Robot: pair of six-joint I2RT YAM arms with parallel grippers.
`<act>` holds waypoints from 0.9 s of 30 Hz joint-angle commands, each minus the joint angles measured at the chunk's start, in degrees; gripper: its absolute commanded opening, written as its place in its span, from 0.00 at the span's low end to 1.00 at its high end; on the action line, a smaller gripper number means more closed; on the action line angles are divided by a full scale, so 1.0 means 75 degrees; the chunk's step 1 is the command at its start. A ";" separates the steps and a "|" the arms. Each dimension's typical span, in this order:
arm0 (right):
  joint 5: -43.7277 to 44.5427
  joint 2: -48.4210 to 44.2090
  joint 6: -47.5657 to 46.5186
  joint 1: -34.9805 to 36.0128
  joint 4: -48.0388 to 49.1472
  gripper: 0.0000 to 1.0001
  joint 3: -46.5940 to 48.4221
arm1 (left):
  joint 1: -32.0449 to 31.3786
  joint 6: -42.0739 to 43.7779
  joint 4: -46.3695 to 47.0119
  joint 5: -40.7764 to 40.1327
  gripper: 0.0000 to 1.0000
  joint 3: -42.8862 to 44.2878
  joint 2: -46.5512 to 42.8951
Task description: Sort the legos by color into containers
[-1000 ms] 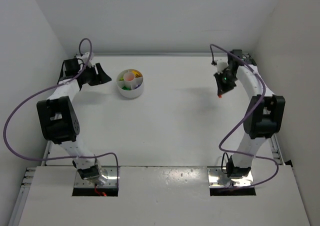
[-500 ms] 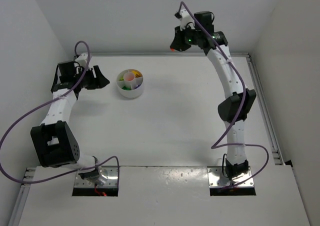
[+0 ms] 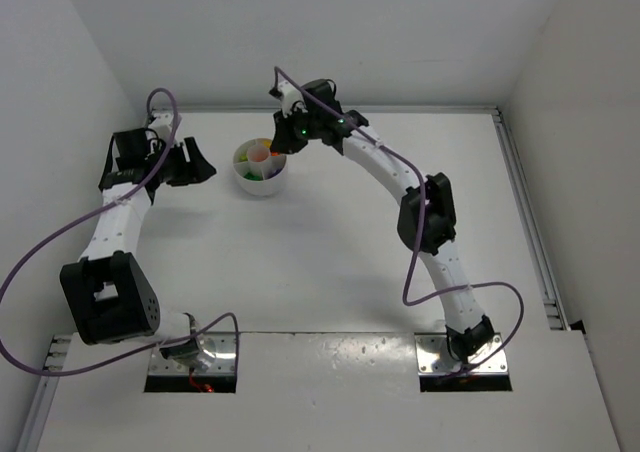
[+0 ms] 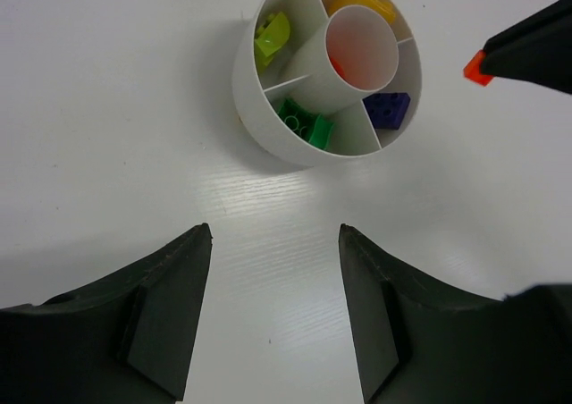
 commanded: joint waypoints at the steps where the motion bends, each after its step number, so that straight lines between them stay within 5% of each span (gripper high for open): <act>1: 0.0220 -0.0149 0.0233 -0.0013 0.1331 0.00 0.0323 | 0.0135 0.0061 0.0014 -0.0020 0.65 -0.0036 -0.0261; 19: 0.0654 0.1070 0.0233 0.0549 0.1838 0.00 0.0919 | 0.0135 0.0061 0.0014 -0.0020 0.66 -0.0189 -0.0331; 27: 0.0794 0.1305 0.0233 0.0620 0.1909 0.13 0.1001 | 0.0135 0.0131 0.0014 -0.0102 0.66 -0.0259 -0.0402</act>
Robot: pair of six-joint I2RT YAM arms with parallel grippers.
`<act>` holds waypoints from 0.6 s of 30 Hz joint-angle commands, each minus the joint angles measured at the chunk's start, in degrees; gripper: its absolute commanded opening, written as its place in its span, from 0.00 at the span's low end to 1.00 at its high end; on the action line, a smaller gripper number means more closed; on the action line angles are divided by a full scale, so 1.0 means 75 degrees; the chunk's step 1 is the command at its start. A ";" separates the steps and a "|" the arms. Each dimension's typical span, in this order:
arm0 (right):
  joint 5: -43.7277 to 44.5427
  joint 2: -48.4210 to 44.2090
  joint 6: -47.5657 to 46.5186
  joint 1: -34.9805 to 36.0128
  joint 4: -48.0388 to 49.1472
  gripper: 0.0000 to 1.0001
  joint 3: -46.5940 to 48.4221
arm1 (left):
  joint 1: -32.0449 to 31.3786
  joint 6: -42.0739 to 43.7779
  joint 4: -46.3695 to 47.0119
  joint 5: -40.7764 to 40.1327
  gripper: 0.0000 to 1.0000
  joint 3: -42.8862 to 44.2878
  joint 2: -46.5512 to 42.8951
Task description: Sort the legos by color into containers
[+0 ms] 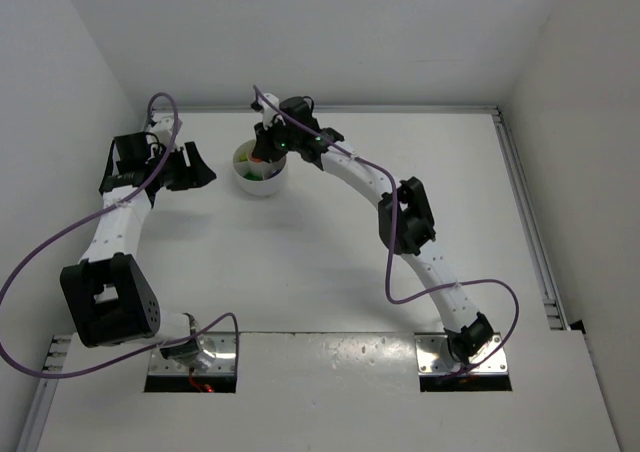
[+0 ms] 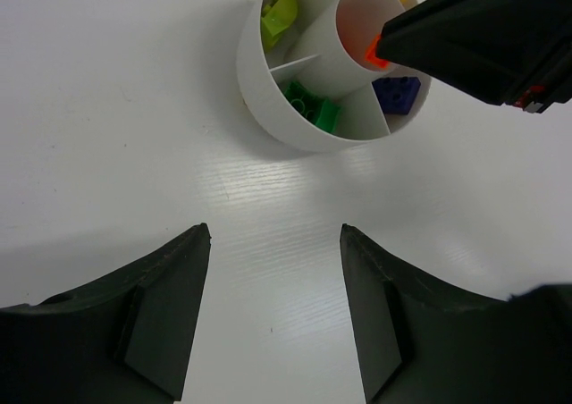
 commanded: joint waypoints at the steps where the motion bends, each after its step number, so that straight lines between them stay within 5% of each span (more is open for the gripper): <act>1: 0.0128 -0.0019 0.0024 0.0011 0.0443 0.14 0.0424 | 0.0094 0.0053 0.0121 -0.0041 0.66 -0.0035 -0.0300; 18: 0.0421 -0.0029 -0.0129 0.0011 0.0513 0.25 0.0494 | 0.0094 0.0309 0.0051 0.0216 0.66 -0.0104 -0.0381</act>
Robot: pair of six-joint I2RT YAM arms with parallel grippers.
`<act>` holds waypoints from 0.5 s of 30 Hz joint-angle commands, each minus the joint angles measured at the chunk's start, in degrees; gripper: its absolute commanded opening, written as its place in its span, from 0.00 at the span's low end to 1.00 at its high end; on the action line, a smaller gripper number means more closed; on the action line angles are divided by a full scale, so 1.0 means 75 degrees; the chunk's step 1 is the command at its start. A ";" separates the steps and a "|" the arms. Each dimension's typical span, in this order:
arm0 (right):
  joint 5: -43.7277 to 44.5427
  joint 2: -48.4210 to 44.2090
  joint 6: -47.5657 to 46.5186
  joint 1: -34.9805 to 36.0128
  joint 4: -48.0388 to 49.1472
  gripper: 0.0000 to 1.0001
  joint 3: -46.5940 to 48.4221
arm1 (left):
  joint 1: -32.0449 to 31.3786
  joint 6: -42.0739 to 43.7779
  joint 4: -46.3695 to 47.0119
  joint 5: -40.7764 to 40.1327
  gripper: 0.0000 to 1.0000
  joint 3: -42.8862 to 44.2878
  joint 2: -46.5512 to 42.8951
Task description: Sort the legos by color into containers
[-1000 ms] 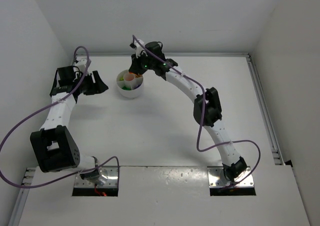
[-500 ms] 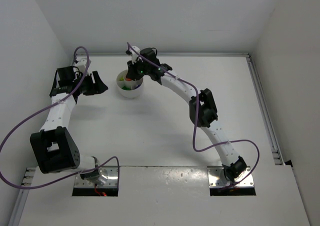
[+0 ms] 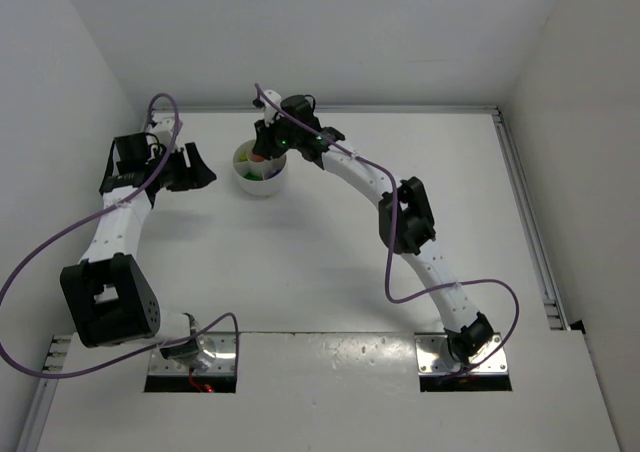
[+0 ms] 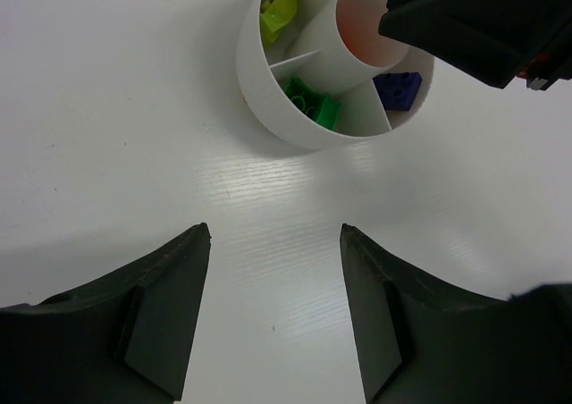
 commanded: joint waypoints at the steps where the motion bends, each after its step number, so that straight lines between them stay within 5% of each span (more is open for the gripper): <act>1: 0.0085 -0.0187 -0.0094 0.0022 0.0344 0.26 0.0395 | 0.0094 0.0319 0.0057 0.0211 0.66 -0.0082 -0.0379; 7: 0.0459 -0.1662 -0.0315 -0.0164 -0.0100 0.37 -0.0188 | -0.1123 0.1150 0.0057 -0.0208 0.66 -0.0222 -0.0753; 15: 0.1234 -0.4053 -0.0984 -0.1336 -0.1342 0.52 -0.3009 | -0.4003 0.1573 0.0384 -0.1931 0.45 -0.0292 -0.0545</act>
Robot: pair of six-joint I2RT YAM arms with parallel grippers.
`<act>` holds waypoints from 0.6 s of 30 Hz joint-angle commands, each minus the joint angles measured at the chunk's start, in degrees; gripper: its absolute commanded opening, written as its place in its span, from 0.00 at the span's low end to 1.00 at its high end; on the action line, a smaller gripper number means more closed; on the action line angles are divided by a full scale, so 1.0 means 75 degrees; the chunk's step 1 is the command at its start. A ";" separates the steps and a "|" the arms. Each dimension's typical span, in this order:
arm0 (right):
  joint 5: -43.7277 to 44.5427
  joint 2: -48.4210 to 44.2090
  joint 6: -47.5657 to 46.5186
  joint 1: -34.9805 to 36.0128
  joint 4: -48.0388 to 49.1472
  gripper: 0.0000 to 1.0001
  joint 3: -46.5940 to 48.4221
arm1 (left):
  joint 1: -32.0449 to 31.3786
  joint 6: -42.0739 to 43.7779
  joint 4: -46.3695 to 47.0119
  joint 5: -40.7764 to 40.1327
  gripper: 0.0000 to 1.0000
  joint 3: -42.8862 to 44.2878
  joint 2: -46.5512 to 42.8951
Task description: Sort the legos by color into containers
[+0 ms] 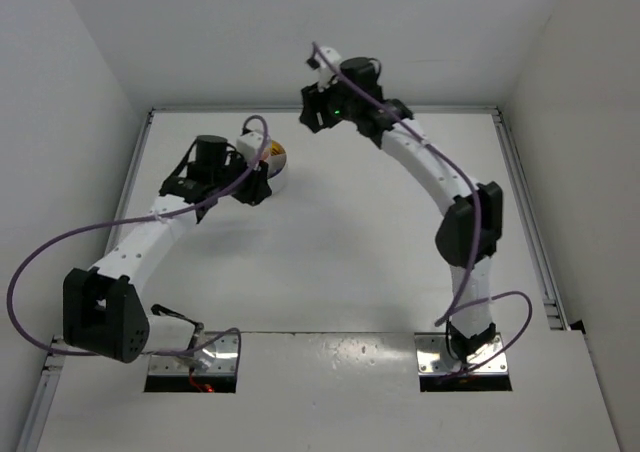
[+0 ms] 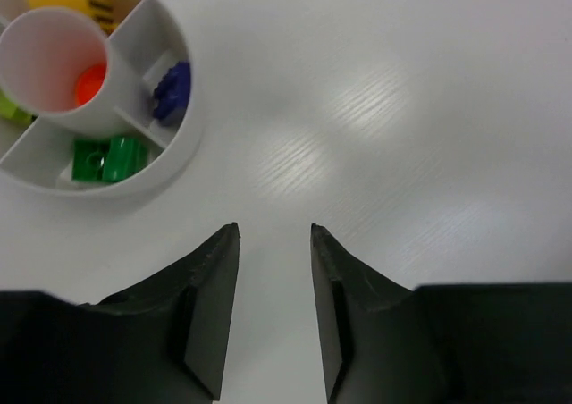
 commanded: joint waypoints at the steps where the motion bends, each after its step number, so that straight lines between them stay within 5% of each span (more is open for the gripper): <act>1: 0.0525 -0.1302 -0.0402 -0.0745 -0.0431 0.56 -0.1175 | -0.0848 0.0224 0.0420 -0.1206 0.42 0.0080 0.0196; 6: 0.0607 -0.2512 -0.0717 -0.1718 -0.0572 0.61 -0.3238 | -0.1751 -0.0079 0.0420 -0.1924 0.26 0.1085 0.1845; 11: 0.0539 -0.3403 -0.0788 -0.2374 -0.0572 0.61 -0.4667 | -0.2372 -0.0350 0.0490 -0.2696 0.24 0.2072 0.3254; 18: 0.0022 -0.3732 -0.0613 -0.2621 -0.0419 0.62 -0.5057 | -0.2596 -0.0632 0.0667 -0.3552 0.24 0.3383 0.5129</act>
